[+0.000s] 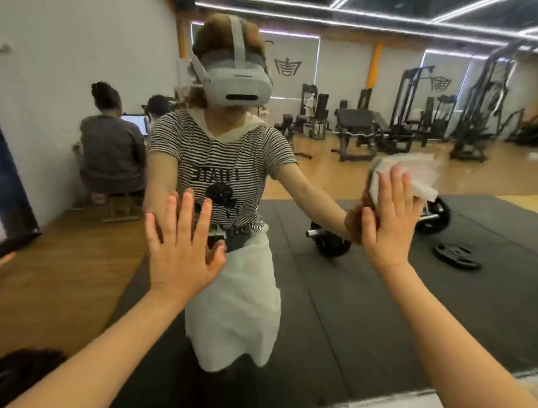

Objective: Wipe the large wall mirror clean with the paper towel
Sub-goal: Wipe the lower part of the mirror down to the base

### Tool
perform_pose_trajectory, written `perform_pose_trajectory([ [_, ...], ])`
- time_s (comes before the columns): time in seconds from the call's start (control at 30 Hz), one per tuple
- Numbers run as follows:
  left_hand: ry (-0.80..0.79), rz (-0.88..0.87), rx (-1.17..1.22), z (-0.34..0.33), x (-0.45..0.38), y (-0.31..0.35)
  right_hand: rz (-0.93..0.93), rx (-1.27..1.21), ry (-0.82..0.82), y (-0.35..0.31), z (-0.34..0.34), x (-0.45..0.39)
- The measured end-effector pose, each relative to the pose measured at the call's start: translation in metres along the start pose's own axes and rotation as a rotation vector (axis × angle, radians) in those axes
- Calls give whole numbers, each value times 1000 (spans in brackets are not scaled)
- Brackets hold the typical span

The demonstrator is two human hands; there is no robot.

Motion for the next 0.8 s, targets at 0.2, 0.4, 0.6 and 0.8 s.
perform_pose_trajectory([
  [0.2,15,19,0,-2,-5,-2,-127,-72,121,-16,-8,-11],
  [0.4,19,-1,-9,2,-5,-1,-247,-75,101,-122,-36,-8],
  [0.6,-6,13,-2,0,-4,-1,23,33,-33,-46,-15,3],
  [0.8,3,18,8,1,-4,-1,-551,-218,144,-55,-12,-16],
])
Point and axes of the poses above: each hand's wrist, its own x-axis away from the middle knuckle, its own z-axis out of the back of the hand, y = z × x, the point moved 1 cm from there along -x, towards the middle knuckle, and after that the axes turned 15 degrees about -y, right-handed, at the moved point
